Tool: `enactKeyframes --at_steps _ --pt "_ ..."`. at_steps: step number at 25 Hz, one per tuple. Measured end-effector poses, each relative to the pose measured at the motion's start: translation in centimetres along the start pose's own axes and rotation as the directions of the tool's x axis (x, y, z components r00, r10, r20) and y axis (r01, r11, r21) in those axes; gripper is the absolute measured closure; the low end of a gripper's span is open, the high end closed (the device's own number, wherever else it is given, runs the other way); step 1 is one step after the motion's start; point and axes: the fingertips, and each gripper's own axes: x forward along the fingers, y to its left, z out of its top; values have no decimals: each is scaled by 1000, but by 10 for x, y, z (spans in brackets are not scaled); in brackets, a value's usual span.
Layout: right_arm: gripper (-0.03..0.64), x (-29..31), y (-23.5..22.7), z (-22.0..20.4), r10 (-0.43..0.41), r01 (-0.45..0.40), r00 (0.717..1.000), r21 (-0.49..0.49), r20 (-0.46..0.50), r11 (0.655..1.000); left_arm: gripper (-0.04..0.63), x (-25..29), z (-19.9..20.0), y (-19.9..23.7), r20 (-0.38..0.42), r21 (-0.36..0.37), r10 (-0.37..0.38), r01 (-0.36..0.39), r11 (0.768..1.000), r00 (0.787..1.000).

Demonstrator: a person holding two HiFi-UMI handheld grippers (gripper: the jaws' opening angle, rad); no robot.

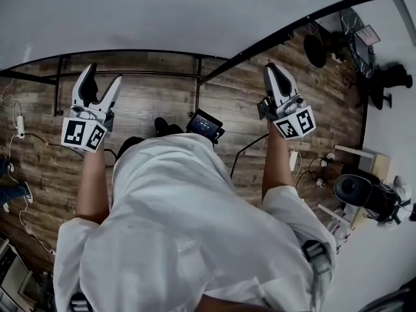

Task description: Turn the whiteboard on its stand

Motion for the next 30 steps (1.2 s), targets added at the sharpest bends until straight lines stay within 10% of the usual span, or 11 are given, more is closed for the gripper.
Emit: enactKeyframes --at_steps 8,22,30 --pt "620 55 121 15 -105 107 994 -81 33 991 279 -52 23 24 36 2 -39 39 999 999" --pt "620 91 325 -51 -136 126 985 -96 -102 987 571 -262 31 93 75 -5 14 -14 1000 997" --pt "620 73 382 -82 -216 197 962 -123 -165 973 575 -338 1 109 28 -35 91 -90 995 995"
